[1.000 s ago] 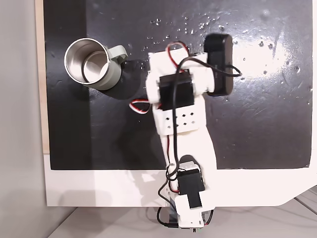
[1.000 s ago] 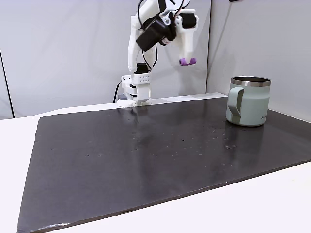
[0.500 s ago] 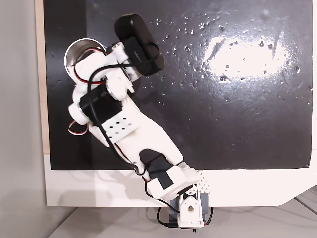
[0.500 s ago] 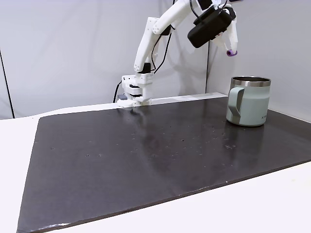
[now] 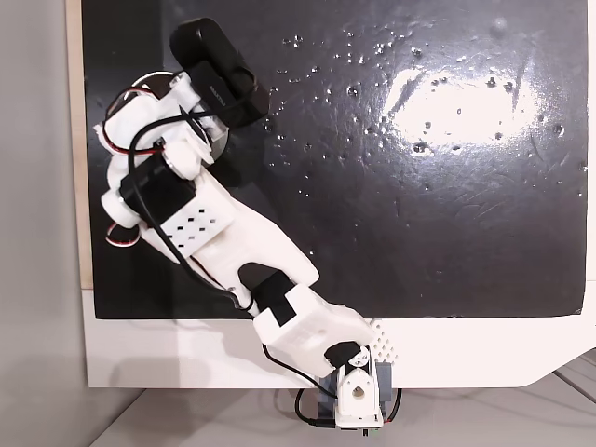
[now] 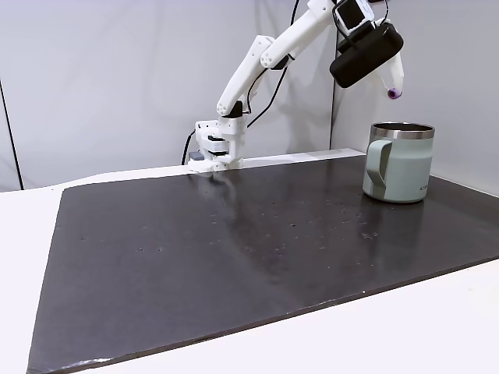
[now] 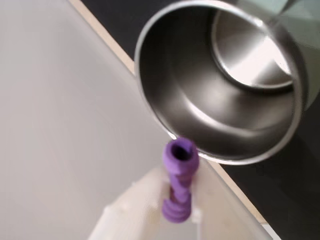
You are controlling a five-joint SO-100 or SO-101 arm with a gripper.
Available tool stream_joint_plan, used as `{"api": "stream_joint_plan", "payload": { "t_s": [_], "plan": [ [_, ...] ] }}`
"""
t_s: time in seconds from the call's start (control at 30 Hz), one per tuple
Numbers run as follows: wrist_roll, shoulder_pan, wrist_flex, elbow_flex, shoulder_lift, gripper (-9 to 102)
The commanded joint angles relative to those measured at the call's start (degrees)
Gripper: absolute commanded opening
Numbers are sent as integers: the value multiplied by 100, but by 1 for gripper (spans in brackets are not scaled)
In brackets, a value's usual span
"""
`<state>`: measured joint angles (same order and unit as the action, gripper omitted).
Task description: Grasp a pengrip and put it in the cup.
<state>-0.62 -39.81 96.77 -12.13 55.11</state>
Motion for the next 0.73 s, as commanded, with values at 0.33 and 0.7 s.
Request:
{"api": "stream_joint_plan", "payload": {
  "t_s": [0.33, 0.7],
  "plan": [
    [9, 132, -35, 369, 88, 24],
    [26, 167, -18, 369, 88, 24]
  ]
}}
